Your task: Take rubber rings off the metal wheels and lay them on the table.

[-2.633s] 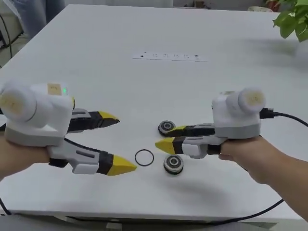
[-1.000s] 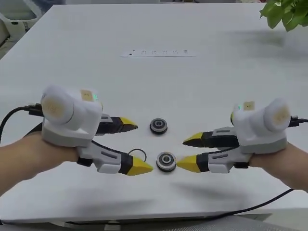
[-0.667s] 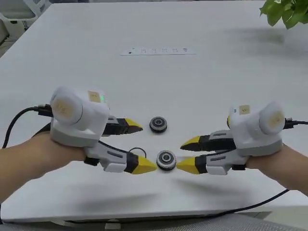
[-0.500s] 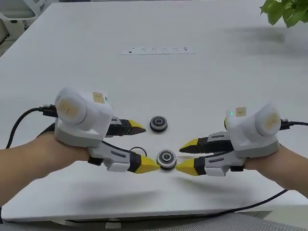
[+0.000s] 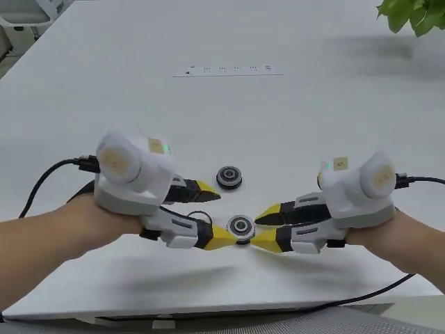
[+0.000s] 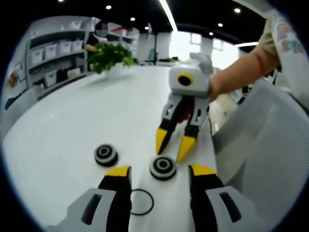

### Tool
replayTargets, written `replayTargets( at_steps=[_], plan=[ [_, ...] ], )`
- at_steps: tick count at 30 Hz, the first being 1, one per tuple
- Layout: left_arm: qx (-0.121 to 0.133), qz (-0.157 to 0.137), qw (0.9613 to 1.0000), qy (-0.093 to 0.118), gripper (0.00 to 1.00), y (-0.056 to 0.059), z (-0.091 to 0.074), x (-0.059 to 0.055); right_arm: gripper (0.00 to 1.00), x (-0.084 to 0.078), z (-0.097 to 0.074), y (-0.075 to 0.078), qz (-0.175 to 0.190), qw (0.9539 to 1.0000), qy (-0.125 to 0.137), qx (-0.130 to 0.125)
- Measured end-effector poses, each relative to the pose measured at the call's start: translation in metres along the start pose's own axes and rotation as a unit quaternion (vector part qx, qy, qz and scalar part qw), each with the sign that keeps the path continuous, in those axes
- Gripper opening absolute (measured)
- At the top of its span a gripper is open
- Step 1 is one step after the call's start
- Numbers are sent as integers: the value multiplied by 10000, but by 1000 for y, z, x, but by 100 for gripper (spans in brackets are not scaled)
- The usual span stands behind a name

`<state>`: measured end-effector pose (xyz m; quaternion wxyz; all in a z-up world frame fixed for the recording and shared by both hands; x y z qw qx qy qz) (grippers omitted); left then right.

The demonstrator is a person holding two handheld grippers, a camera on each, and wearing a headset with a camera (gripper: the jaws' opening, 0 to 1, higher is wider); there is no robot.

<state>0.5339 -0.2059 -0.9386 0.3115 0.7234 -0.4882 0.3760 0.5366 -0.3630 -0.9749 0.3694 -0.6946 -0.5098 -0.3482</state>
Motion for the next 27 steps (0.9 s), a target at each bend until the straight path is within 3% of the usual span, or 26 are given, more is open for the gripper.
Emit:
replayTargets(
  at_steps=[27],
  plan=[
    [-121, 71, 9999, -36, 22, 3, 22, -5, 13, -3, 2, 3, 2, 10000, 35, 25]
  ],
)
Point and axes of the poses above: the centre of the closed fingertips' face, and the gripper's own axes: z roughly forward along the fingers, y roughly to its right, x roughly out of its top, the point moved 8 cm from there along -z, roughly backward along the fingers, and after that the axes turned 2 degrees about y, right-handed, at the moved point
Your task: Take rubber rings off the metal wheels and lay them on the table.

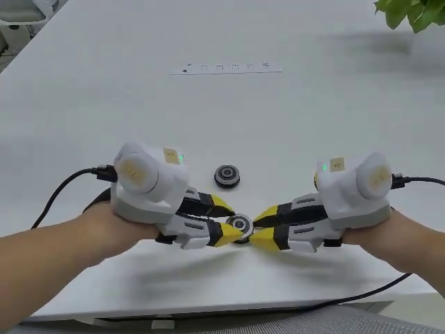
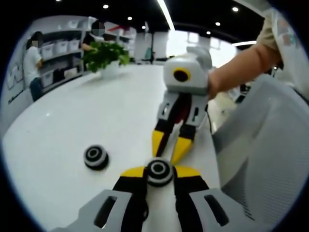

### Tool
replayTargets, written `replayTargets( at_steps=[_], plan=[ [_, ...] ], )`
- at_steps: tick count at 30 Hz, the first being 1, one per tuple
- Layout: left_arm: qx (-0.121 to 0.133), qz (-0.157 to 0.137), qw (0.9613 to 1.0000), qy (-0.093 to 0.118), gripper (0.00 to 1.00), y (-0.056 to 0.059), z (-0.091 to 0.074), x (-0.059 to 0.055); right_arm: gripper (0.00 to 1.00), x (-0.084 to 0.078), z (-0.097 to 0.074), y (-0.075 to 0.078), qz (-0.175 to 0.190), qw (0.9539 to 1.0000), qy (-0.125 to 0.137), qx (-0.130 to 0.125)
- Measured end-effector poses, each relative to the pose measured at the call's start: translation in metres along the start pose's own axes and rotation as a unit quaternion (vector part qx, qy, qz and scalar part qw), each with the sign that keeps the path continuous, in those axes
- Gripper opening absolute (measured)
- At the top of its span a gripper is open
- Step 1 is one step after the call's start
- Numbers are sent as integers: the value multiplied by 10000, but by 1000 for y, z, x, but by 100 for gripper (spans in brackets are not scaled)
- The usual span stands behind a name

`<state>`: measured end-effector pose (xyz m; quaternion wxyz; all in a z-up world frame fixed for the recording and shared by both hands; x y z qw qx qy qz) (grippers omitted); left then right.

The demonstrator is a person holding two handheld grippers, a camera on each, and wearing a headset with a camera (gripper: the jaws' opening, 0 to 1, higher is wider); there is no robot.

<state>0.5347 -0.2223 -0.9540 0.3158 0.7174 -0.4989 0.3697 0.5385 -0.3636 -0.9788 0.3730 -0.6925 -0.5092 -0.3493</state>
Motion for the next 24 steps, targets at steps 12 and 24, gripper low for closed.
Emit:
replayTargets(
  at_steps=[12, 24],
  plan=[
    [157, 351, 9992, -61, 14, 3, 4, -1, 12, -1, 0, -1, 13, 10000, 21, -54],
    [303, 357, 9989, 9, 13, 5, 3, -2, 2, -3, -1, -3, 252, 9995, 12, -179]
  ],
)
Point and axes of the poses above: the centre of the closed fingertips' face, and the gripper's own axes: z roughly forward along the fingers, y roughly to its right, x roughly out of its top, the point moved 8 cm from there along -z, roughly backward along the fingers, and after that the axes turned 2 degrees about y, right-handed, at the moved point
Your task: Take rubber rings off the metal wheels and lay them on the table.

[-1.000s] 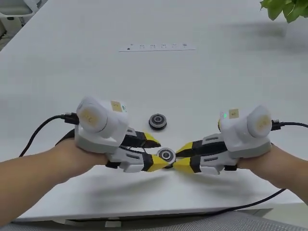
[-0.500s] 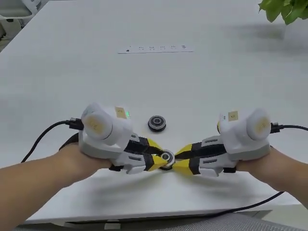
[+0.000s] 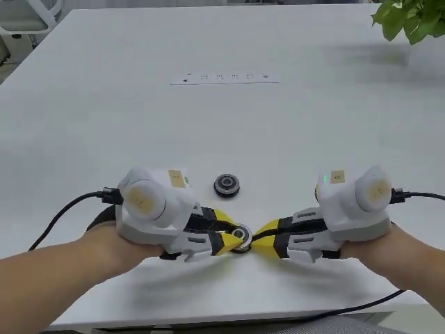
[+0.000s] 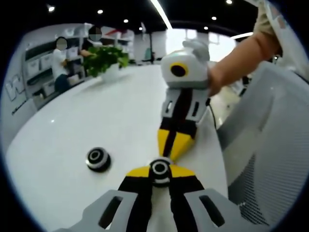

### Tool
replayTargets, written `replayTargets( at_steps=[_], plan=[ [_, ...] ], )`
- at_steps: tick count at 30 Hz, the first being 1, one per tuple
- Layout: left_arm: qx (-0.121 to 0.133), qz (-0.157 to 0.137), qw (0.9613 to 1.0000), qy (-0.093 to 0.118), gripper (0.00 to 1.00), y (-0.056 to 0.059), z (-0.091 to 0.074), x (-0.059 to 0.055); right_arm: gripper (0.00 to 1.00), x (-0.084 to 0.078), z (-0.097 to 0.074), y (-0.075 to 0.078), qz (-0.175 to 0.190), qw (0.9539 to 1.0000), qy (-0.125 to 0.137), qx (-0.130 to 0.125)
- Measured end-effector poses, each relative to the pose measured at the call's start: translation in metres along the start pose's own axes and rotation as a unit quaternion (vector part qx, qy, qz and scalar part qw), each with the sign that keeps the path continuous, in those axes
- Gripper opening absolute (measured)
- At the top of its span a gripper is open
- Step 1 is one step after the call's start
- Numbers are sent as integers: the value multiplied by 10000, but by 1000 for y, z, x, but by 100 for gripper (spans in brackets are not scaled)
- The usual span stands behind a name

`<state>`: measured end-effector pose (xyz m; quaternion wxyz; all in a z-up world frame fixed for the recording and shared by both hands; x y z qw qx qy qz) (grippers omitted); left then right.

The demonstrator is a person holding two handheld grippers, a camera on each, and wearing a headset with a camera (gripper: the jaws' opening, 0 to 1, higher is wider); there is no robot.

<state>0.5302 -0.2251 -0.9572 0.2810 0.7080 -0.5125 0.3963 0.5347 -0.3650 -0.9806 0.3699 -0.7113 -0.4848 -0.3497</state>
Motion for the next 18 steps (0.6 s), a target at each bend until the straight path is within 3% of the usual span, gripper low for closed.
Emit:
replayTargets(
  at_steps=[10, 14, 18],
  plan=[
    [136, 148, 9998, -77, 12, 2, 1, 1, 0, -2, -1, -1, 563, 9980, 140, -251],
    [155, 56, 9999, -44, 12, 1, 0, 0, 0, -6, -3, 0, 1131, 9925, 333, -313],
    [173, 81, 9998, -48, 12, 2, 0, 0, 0, -6, -5, 2, 1295, 9895, 530, -351]
  ],
)
Point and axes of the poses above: the centre of the closed fingertips' face, and the gripper's own axes: z roughly forward along the fingers, y roughly to its right, x roughly out of its top, the point moved 8 cm from there along -z, roughly backward along the fingers, and after that the axes turned 2 degrees about y, right-handed, at the moved point
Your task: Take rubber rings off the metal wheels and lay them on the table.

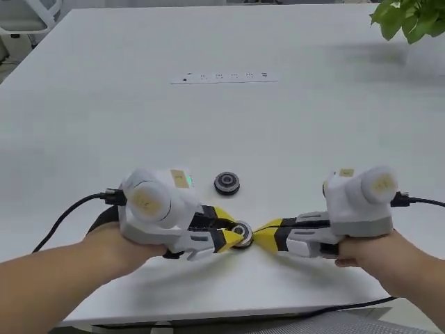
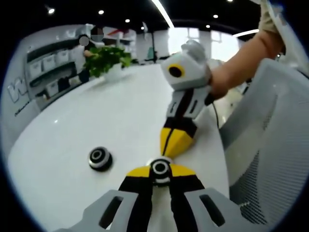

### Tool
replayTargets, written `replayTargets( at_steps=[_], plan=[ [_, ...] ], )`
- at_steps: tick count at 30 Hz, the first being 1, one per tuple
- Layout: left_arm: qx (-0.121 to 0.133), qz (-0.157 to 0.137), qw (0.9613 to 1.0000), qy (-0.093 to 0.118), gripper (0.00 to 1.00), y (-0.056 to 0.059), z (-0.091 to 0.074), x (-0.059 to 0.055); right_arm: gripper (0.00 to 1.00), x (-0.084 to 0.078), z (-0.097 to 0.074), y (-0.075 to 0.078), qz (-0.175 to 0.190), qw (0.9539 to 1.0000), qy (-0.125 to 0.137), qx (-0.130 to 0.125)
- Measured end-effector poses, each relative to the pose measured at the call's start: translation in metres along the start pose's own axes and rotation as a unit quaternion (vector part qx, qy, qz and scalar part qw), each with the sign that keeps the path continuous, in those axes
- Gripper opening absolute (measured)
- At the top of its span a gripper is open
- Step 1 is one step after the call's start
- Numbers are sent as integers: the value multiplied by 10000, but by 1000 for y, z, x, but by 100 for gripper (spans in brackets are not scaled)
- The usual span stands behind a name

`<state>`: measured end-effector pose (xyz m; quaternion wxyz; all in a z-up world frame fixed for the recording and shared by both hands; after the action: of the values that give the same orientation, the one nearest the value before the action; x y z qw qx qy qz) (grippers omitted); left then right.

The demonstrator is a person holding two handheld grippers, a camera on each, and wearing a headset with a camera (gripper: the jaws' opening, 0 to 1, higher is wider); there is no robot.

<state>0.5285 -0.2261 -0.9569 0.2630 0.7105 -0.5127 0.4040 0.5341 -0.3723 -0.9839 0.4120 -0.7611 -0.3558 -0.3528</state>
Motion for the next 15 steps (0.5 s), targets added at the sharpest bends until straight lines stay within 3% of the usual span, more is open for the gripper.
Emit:
replayTargets(
  at_steps=[9, 15],
  plan=[
    [0, -40, 10000, 13, 12, 0, 0, 0, 0, 5, -2, 0, 381, 9989, 269, 7],
    [17, -54, 10000, 15, 12, 1, 0, -1, 0, 7, 0, -5, 447, 9985, 298, 42]
  ],
)
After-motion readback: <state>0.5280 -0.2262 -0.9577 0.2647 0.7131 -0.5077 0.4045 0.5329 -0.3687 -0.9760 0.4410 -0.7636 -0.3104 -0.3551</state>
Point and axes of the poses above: the centre of the closed fingertips' face, and the gripper's own axes: z roughly forward along the fingers, y roughly to its right, x roughly out of its top, the point moved 8 cm from there along -z, roughly backward along the fingers, and after that the axes turned 2 degrees about y, right-handed, at the moved point
